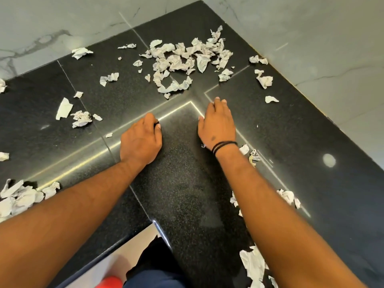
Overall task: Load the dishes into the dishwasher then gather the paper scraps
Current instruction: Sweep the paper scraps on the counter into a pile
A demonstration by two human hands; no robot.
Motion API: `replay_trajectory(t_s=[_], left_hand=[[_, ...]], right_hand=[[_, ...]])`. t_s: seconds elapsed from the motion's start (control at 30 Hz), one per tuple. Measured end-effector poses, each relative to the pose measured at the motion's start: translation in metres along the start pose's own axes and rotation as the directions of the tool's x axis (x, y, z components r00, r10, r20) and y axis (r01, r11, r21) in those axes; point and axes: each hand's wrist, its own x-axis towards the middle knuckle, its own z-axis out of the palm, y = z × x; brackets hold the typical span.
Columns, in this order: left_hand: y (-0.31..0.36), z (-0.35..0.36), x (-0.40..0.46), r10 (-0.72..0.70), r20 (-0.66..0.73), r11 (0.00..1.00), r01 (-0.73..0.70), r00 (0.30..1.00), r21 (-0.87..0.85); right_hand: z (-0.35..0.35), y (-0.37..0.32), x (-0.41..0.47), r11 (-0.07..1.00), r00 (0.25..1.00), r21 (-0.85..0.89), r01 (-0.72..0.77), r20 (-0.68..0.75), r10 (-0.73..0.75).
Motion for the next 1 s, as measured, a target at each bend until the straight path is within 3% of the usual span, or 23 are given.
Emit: replay_trajectory(t_s=[0.3,0.43,0.67,1.0], left_hand=[[0.002,-0.001,-0.001,0.004,-0.019,1.000,-0.004,1.000,0.011],[0.002,0.000,-0.002,0.009,-0.016,1.000,-0.009,1.000,0.004],[0.002,-0.002,-0.001,0.006,-0.010,1.000,-0.006,1.000,-0.001],[0.001,-0.001,-0.001,0.009,0.003,1.000,-0.009,1.000,0.004]], right_hand=[[0.011,-0.023,-0.106,0.993,0.993,0.122,-0.004,-0.119,0.019],[-0.012,0.017,-0.048,0.991,0.972,0.084,-0.105,-0.200,0.120],[-0.038,0.096,0.035,0.920,0.919,0.055,-0.388,-0.060,0.391],[-0.002,0.022,-0.089,0.987,0.984,0.038,-0.158,-0.074,0.161]])
